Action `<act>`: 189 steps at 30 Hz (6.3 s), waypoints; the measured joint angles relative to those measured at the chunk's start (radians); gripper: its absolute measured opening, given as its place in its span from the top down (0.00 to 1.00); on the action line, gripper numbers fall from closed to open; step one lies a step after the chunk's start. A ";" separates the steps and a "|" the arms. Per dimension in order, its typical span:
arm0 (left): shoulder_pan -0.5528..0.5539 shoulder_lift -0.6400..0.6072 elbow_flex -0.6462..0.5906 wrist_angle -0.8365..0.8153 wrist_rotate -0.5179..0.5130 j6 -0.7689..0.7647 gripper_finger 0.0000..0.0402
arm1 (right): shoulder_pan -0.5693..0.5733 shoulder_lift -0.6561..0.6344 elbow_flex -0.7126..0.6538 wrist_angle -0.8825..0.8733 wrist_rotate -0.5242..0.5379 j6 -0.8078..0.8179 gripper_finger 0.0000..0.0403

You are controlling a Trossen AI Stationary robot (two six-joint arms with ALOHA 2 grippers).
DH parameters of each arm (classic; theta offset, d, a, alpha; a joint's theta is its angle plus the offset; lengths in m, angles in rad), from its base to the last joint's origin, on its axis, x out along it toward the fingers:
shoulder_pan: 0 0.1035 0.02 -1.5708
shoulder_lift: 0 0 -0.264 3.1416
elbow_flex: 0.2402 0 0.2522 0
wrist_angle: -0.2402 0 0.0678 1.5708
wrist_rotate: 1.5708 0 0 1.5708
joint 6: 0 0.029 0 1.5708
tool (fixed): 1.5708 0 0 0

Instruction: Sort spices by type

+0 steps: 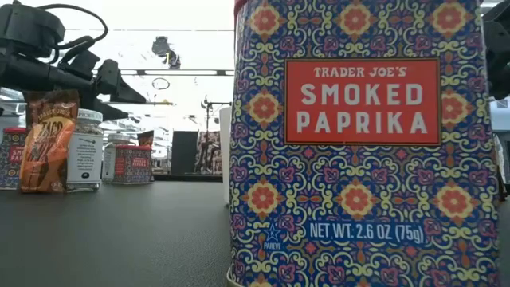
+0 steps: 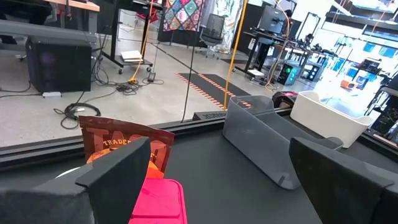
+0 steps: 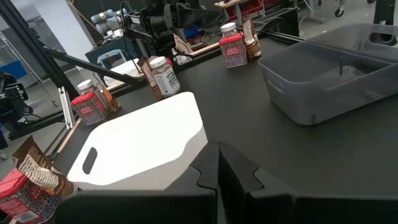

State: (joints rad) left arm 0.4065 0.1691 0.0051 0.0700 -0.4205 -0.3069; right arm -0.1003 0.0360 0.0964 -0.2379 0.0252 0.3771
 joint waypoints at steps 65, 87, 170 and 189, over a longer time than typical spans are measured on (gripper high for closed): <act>0.000 0.000 0.000 0.000 0.000 0.000 0.05 | -0.001 0.002 0.000 0.042 0.006 0.003 1.00; 0.000 0.000 0.000 0.000 0.000 0.000 0.05 | 0.002 0.183 0.261 0.138 -0.023 -0.145 0.66; -0.523 0.950 0.904 -1.496 0.479 -0.076 0.05 | 0.109 1.110 0.895 0.212 -0.120 -0.362 0.64; -0.612 0.985 0.763 -1.353 0.353 -0.027 0.05 | 0.109 1.110 0.895 0.194 -0.102 -0.363 0.64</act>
State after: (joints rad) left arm -0.2058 1.1538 0.7686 -1.2835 -0.0677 -0.3340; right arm 0.0086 1.1465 0.9916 -0.0435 -0.0772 0.0139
